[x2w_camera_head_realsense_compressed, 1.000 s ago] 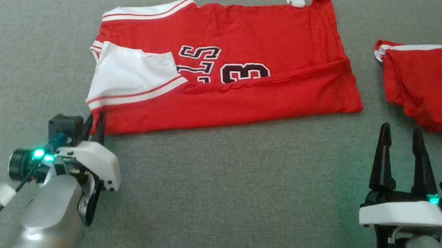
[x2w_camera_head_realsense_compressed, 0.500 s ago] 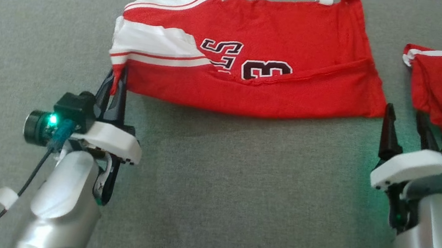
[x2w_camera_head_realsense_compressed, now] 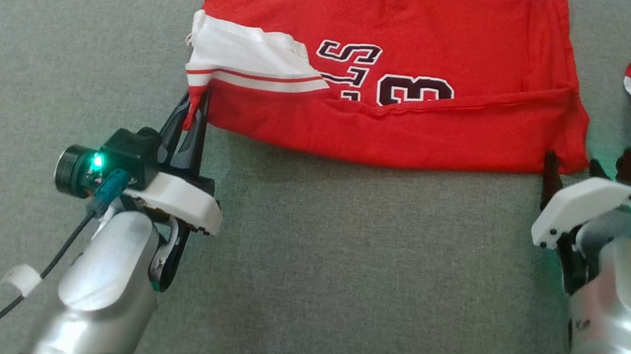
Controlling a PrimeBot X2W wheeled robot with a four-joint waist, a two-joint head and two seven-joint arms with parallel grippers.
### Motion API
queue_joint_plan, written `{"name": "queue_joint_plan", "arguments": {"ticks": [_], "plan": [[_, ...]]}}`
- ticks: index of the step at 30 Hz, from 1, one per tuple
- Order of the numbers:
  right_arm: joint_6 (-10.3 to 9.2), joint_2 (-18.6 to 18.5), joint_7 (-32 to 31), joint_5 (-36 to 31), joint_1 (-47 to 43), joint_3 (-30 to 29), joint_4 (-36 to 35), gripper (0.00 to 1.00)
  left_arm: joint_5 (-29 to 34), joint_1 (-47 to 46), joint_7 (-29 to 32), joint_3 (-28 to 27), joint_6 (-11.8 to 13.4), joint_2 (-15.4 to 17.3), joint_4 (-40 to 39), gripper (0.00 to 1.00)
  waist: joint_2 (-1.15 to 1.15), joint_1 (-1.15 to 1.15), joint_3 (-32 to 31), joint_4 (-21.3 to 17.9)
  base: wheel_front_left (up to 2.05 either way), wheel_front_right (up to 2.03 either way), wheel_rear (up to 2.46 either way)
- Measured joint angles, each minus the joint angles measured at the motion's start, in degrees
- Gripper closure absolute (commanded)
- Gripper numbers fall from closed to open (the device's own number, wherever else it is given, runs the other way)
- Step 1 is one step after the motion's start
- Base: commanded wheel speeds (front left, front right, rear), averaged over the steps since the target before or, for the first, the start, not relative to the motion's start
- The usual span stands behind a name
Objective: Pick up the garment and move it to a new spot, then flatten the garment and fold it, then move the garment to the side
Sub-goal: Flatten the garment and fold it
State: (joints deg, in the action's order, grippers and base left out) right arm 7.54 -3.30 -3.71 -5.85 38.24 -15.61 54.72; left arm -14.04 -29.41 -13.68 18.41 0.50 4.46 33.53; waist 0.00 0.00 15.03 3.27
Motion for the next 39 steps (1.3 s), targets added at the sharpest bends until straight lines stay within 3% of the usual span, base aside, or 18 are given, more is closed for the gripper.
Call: {"name": "queue_joint_plan", "arguments": {"ticks": [1, 2, 10, 19, 28, 39], "plan": [[0.00, -0.1, -0.3, -1.1, 0.7, 0.0, 0.5, 0.91, 0.0, -0.1, 0.0, 0.1, 0.0, 0.0, 0.0, 1.00, 0.00, 0.00, 0.0, 0.1, 0.00, 0.00, 0.00], [0.00, -0.2, -0.3, -2.3, 1.3, 0.0, 1.0, 1.00, 0.0, -0.1, 0.0, 0.1, 0.0, 0.0, 0.0, 1.00, 0.00, 0.00, 0.0, 0.1, 0.00, 0.00, 0.00], [0.00, -1.7, 2.5, -4.5, 2.3, 3.0, 2.5, 1.00, 0.0, -0.1, 0.1, 0.1, 0.1, 0.3, 1.2, 1.00, 0.00, 0.00, -1.9, -0.8, 0.00, 0.00, 0.00], [0.00, -3.3, 4.2, 3.6, 1.1, 9.1, -1.0, 1.00, -0.2, 3.5, 1.1, 0.4, 0.7, 1.2, 2.9, 1.00, 0.00, 0.00, -6.9, -2.3, 0.00, 0.00, 0.00], [0.00, -2.8, 0.1, 10.3, -14.7, 9.1, -13.2, 1.00, -0.7, 10.5, 4.2, 2.2, 0.7, 2.5, 1.5, 1.00, 0.00, -0.01, -13.2, -2.9, 0.00, 0.00, 0.00], [0.00, 0.8, -7.0, 12.0, -34.9, 4.4, -34.4, 1.00, -1.6, 20.1, 10.2, 4.2, 1.5, 4.2, -7.1, 1.00, 0.00, -0.01, -16.4, -3.6, 0.00, 0.00, 0.00]]}}
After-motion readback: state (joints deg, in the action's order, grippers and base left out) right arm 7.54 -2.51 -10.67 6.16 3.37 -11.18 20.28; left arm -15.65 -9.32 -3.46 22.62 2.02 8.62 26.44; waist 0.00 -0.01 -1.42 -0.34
